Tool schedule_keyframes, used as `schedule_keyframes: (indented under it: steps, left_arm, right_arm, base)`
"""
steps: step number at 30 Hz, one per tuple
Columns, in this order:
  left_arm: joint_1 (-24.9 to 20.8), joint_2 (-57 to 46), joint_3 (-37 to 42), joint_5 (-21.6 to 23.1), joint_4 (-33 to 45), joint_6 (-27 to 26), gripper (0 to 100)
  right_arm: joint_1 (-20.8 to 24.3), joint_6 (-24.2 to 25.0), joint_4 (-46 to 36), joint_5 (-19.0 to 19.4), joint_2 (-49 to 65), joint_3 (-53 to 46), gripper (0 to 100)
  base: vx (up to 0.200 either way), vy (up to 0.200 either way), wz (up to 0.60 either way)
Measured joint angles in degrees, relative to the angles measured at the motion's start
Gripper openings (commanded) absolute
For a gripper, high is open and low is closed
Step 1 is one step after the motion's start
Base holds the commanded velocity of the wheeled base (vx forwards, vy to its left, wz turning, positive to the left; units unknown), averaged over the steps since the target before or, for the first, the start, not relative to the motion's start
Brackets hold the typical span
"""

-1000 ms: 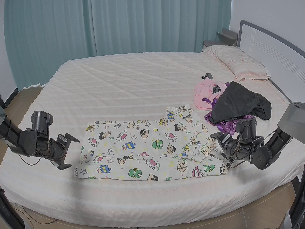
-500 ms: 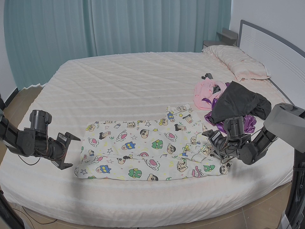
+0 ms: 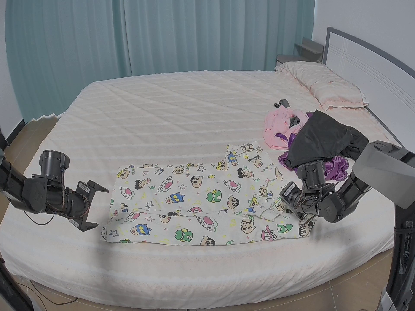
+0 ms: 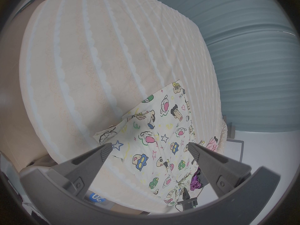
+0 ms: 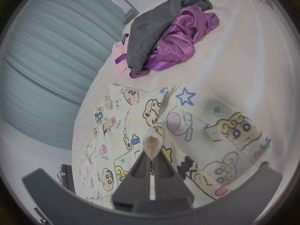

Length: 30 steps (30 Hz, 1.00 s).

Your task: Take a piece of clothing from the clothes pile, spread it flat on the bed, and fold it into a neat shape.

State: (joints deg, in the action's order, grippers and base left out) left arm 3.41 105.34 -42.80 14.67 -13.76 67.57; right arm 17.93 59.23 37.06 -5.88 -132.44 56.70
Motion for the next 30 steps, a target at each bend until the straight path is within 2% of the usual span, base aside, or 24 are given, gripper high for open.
schedule_keyframes:
  steps: [7, 15, 24, 30]
  left_arm:
    - [-0.1, -0.2, 0.5, 0.0, 0.0, 0.0, 100]
    - [-0.3, -0.3, 1.1, 0.0, -0.1, 0.0, 100]
    - [-0.5, -0.3, 1.5, 0.0, -0.1, 0.0, 100]
    - [-0.6, -0.1, 1.7, 0.1, -0.1, -0.1, 100]
  right_arm:
    - [0.9, -0.2, -2.2, -1.3, 5.1, -2.4, 0]
    - [3.8, -0.6, -8.3, -1.7, 12.2, -5.8, 0]
    - [6.9, -4.2, -8.5, -7.4, 17.3, -11.8, 0]
    - [8.7, -5.4, -7.6, -8.9, 19.3, -17.3, 0]
  base:
    - [0.0, 0.0, 0.0]
    - [0.0, 0.0, 0.0]
    - [0.0, 0.0, 0.0]
    - [0.0, 0.0, 0.0]
